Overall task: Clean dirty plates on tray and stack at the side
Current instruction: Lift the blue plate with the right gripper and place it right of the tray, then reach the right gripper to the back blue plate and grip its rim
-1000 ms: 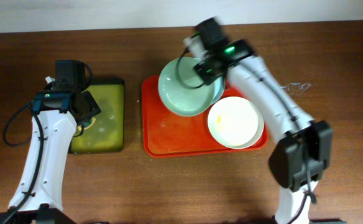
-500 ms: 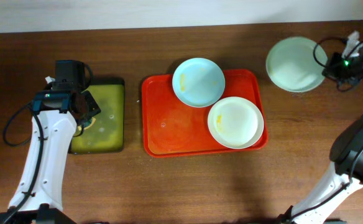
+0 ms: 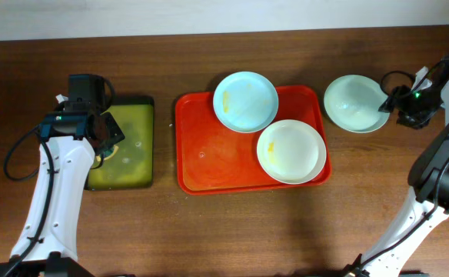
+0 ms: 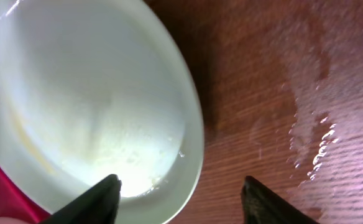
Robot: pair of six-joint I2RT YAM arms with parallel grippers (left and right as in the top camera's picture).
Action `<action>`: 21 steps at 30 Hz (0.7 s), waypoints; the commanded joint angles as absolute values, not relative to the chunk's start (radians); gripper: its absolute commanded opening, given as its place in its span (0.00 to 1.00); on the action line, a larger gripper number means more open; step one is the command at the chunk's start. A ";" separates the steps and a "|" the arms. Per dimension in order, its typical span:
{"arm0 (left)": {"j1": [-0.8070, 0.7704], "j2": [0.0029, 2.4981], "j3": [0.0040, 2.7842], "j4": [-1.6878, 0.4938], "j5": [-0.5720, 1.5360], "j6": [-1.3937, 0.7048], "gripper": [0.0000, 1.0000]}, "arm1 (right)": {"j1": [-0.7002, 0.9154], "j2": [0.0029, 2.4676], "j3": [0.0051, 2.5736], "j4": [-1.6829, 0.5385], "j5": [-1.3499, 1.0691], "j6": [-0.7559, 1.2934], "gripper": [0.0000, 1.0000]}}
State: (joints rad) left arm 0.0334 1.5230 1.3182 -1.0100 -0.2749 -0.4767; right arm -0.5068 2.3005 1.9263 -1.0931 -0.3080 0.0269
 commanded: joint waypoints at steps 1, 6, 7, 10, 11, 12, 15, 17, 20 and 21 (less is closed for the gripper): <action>0.036 1.515 1.309 -1.008 -0.292 -0.485 0.00 | -0.503 2.193 1.982 -1.119 -0.416 0.047 0.79; 0.036 1.515 1.309 -1.007 -0.292 -0.485 0.00 | -0.432 2.035 1.998 -1.073 -0.583 0.006 0.84; 0.036 1.515 1.309 -1.007 -0.292 -0.485 0.00 | -0.400 2.021 1.998 -1.065 -0.596 -0.027 0.84; 0.036 1.515 1.309 -1.005 -0.292 -0.485 0.00 | -0.271 2.028 1.997 -1.059 -0.590 -0.142 0.81; 0.036 1.515 1.309 -1.004 -0.292 -0.485 0.00 | -0.225 2.041 1.997 -1.059 -0.591 -0.185 0.77; 0.036 1.515 1.309 -1.004 -0.292 -0.485 0.00 | -0.178 2.061 1.997 -1.058 -0.585 -0.219 0.73; 0.036 1.516 1.309 -1.004 -0.292 -0.485 0.00 | -0.047 2.143 1.997 -1.039 -0.420 -0.236 0.47; 0.036 1.517 1.309 -1.004 -0.292 -0.485 0.00 | 0.015 2.197 1.997 -1.031 -0.300 -0.234 0.47; 0.036 1.517 1.309 -1.004 -0.292 -0.485 0.00 | 0.085 2.273 1.997 -1.009 -0.231 -0.228 0.49; 0.036 1.517 1.309 -1.004 -0.292 -0.485 0.00 | 0.100 2.293 1.997 -0.999 -0.231 -0.228 0.50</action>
State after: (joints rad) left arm 0.0334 1.5230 1.3182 -1.0061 -0.2749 -0.4767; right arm 0.0696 2.2513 2.0006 -1.0130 -0.3256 -0.2142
